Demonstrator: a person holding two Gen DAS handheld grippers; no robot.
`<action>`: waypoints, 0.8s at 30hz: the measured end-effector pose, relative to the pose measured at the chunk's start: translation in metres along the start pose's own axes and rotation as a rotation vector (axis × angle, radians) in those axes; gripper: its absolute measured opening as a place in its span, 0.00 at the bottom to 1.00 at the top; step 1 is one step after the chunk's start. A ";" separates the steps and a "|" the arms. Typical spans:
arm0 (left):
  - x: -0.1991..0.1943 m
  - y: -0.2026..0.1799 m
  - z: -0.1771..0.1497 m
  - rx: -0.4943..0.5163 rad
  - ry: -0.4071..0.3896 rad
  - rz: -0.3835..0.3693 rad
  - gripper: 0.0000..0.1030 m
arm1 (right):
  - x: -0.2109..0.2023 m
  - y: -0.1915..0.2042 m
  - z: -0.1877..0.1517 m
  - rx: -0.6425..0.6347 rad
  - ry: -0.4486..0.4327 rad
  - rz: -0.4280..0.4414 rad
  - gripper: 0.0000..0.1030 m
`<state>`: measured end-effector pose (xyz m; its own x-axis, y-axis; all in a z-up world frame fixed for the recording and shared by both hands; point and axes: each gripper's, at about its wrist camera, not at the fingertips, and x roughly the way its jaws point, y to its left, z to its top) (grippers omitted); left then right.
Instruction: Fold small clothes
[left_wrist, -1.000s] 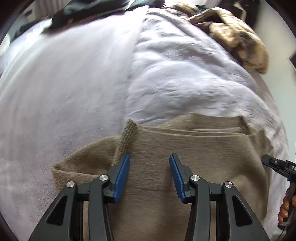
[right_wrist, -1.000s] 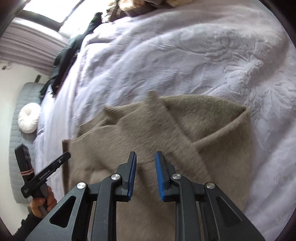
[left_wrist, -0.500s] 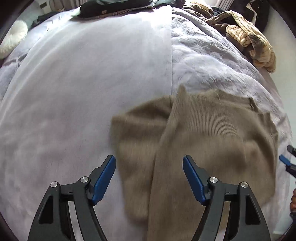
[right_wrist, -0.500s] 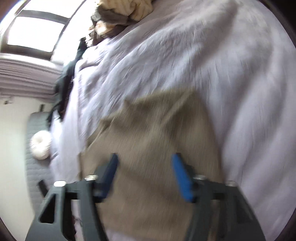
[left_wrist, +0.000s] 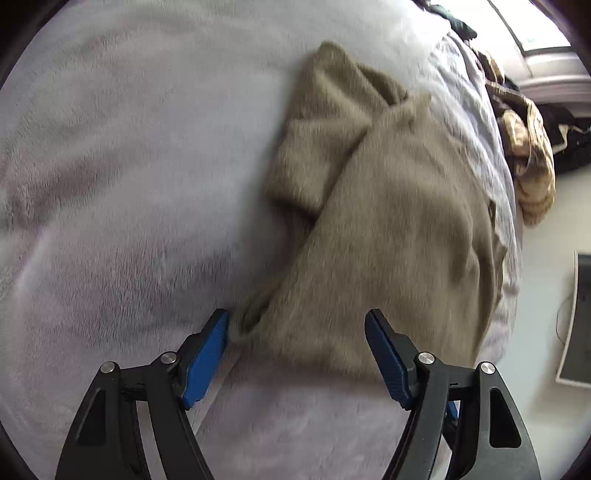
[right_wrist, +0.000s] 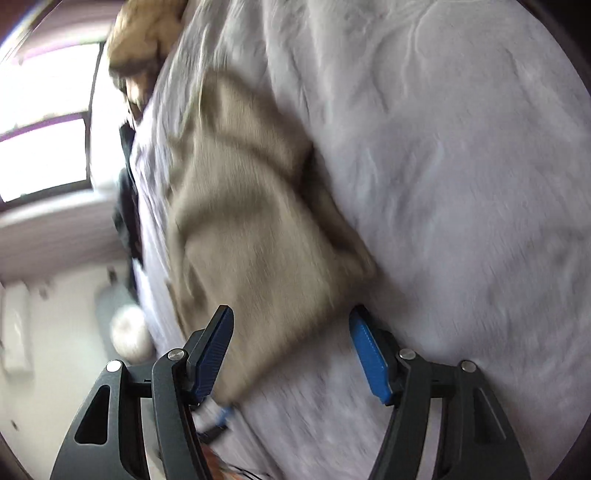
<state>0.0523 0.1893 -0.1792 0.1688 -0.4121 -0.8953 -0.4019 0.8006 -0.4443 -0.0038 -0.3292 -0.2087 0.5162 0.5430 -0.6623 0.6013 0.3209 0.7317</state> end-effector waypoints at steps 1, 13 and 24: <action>-0.001 -0.004 0.001 0.009 -0.031 0.018 0.51 | 0.003 0.002 0.005 0.012 -0.005 0.008 0.31; 0.003 -0.003 -0.017 0.231 -0.037 0.172 0.30 | 0.021 0.030 0.011 -0.283 0.059 -0.311 0.08; -0.039 -0.019 -0.037 0.330 -0.046 0.230 0.30 | -0.010 0.038 0.001 -0.289 0.063 -0.313 0.09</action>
<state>0.0205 0.1739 -0.1346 0.1515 -0.1923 -0.9696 -0.1250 0.9693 -0.2118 0.0137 -0.3233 -0.1745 0.2925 0.4281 -0.8551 0.5230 0.6770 0.5178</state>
